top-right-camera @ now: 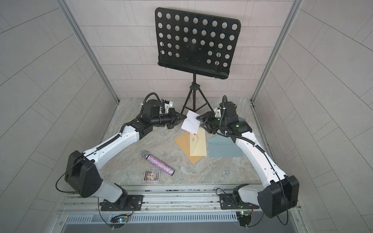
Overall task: Take the letter paper out of the envelope
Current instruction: Unfold the letter paper.
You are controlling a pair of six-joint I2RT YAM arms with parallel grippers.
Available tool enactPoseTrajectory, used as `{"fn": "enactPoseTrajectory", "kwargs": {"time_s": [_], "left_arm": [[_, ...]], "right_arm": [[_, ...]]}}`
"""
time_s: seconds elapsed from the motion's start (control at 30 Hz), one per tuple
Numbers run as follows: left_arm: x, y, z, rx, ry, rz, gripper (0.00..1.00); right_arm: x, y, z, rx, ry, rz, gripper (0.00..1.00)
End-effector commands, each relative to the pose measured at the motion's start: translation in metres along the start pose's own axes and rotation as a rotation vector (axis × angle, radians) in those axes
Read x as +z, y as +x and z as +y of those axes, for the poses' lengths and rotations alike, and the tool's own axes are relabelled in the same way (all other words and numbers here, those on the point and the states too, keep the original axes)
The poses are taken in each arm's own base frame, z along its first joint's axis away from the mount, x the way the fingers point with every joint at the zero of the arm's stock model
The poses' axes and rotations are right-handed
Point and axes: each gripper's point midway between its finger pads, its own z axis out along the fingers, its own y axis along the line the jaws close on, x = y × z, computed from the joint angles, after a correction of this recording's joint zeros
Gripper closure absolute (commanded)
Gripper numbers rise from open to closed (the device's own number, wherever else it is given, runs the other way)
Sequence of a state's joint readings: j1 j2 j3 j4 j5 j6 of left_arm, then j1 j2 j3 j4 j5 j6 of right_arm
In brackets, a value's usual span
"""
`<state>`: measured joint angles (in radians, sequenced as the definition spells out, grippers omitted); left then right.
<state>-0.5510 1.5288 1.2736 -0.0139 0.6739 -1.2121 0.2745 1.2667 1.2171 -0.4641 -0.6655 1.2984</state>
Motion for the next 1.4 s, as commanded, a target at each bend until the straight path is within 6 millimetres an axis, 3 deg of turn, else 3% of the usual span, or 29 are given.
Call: {"fn": "enactPoseTrajectory", "kwargs": {"time_s": [0.0, 0.7, 1.37], "left_arm": [[-0.002, 0.003, -0.007, 0.009, 0.02, 0.009, 1.0], [-0.001, 0.007, -0.004, 0.011, 0.012, 0.019, 1.0], [0.004, 0.002, -0.01, -0.009, 0.034, 0.012, 1.0]], "right_arm": [[0.0, -0.003, 0.01, -0.018, -0.022, -0.01, 0.47], [-0.002, -0.004, 0.027, -0.01, -0.074, -0.005, 0.56], [-0.001, 0.009, 0.043, 0.006, -0.188, 0.049, 0.57]]}}
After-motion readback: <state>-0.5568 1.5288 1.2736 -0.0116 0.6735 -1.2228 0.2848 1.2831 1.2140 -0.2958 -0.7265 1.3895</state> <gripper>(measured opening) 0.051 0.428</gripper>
